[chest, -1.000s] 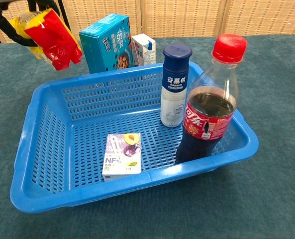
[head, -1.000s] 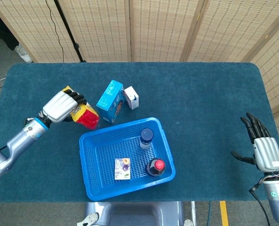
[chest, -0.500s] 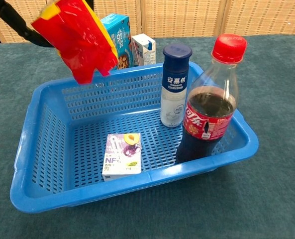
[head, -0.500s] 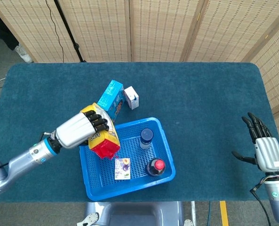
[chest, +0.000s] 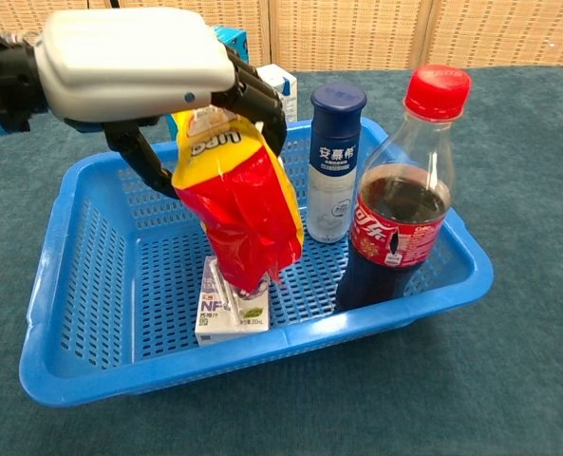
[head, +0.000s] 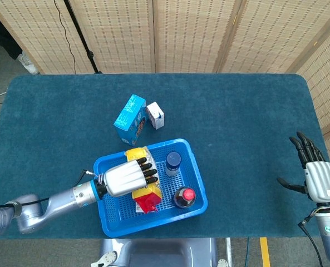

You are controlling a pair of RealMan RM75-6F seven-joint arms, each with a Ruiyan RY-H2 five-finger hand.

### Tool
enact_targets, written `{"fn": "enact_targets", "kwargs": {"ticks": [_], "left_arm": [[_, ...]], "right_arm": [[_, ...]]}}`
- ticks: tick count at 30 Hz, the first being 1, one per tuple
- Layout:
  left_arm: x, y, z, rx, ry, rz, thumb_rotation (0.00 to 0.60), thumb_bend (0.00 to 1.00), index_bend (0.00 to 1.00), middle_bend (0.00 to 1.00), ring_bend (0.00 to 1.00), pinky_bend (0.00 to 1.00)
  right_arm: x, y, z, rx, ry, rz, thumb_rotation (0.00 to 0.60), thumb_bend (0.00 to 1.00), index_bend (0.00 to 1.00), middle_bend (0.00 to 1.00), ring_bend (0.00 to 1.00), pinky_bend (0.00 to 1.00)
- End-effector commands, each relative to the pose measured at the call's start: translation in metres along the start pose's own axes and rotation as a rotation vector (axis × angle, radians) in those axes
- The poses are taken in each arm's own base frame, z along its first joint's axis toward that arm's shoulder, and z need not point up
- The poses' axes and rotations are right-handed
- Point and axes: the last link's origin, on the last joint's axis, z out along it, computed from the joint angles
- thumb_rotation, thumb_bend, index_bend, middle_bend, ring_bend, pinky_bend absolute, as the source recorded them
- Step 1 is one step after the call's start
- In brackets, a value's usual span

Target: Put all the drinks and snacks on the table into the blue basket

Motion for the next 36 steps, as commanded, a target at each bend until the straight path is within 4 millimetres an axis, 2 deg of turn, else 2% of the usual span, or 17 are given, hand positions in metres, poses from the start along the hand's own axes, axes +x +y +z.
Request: {"fn": "enact_targets", "kwargs": {"ticks": [1, 4, 5, 7, 8, 12, 15, 19, 24, 26, 31, 34, 36], "left_arm": [[-0.009, 0.006, 0.010, -0.002, -0.026, 0.027, 0.600, 0.45, 0.58, 0.48, 0.40, 0.53], [-0.019, 0.009, 0.012, 0.014, -0.067, 0.026, 0.600, 0.43, 0.33, 0.19, 0.16, 0.36], [-0.021, 0.010, 0.012, 0.023, -0.079, 0.017, 0.600, 0.42, 0.18, 0.08, 0.07, 0.30], [-0.024, 0.010, 0.010, 0.035, -0.095, -0.006, 0.600, 0.37, 0.03, 0.00, 0.00, 0.19], [-0.024, 0.009, 0.009, 0.044, -0.098, -0.019, 0.600, 0.33, 0.00, 0.00, 0.00, 0.12], [-0.021, 0.004, 0.003, 0.067, -0.057, -0.062, 0.581, 0.23, 0.00, 0.00, 0.00, 0.02], [-0.018, -0.002, -0.005, 0.076, -0.014, -0.089, 0.537, 0.20, 0.00, 0.00, 0.00, 0.00], [-0.009, -0.015, -0.018, 0.089, 0.057, -0.097, 0.529, 0.20, 0.00, 0.00, 0.00, 0.00], [0.005, -0.048, -0.041, 0.157, 0.133, -0.058, 0.527, 0.20, 0.00, 0.00, 0.00, 0.00], [0.011, -0.067, -0.052, 0.199, 0.152, -0.010, 0.526, 0.20, 0.00, 0.00, 0.00, 0.00], [0.009, -0.099, -0.074, 0.281, 0.120, 0.037, 0.530, 0.20, 0.00, 0.00, 0.00, 0.00], [0.005, -0.109, -0.077, 0.335, 0.126, -0.008, 0.533, 0.20, 0.00, 0.00, 0.00, 0.00], [0.002, -0.108, -0.069, 0.353, 0.145, -0.045, 0.534, 0.20, 0.00, 0.00, 0.00, 0.00]], "right_arm": [[0.000, 0.000, 0.000, 0.001, -0.001, 0.000, 0.600, 0.00, 0.00, 0.00, 0.00, 0.14], [0.000, 0.000, 0.000, 0.001, 0.000, 0.001, 0.600, 0.00, 0.00, 0.00, 0.00, 0.14], [0.001, 0.000, -0.001, 0.000, 0.001, 0.000, 0.600, 0.00, 0.00, 0.00, 0.00, 0.14], [0.001, 0.001, -0.001, -0.002, 0.002, 0.000, 0.600, 0.00, 0.00, 0.00, 0.00, 0.14], [0.002, 0.001, -0.001, -0.003, 0.003, -0.001, 0.600, 0.00, 0.00, 0.00, 0.00, 0.14], [0.001, 0.001, 0.000, -0.003, 0.001, -0.003, 0.600, 0.00, 0.00, 0.00, 0.00, 0.14], [0.000, 0.001, 0.000, 0.000, -0.001, -0.004, 0.600, 0.00, 0.00, 0.00, 0.00, 0.14], [0.000, -0.001, -0.001, 0.002, -0.003, -0.005, 0.600, 0.00, 0.00, 0.00, 0.00, 0.14], [-0.001, -0.002, -0.001, 0.003, -0.003, -0.005, 0.600, 0.00, 0.00, 0.00, 0.00, 0.14], [-0.001, -0.002, -0.001, 0.004, -0.004, -0.004, 0.600, 0.00, 0.00, 0.00, 0.00, 0.14], [-0.001, -0.004, -0.001, 0.007, -0.005, -0.003, 0.600, 0.00, 0.00, 0.00, 0.00, 0.14], [-0.003, -0.005, 0.000, 0.013, -0.011, -0.001, 0.600, 0.00, 0.00, 0.00, 0.00, 0.14], [-0.004, -0.006, 0.001, 0.016, -0.015, -0.002, 0.600, 0.00, 0.00, 0.00, 0.00, 0.14]]}}
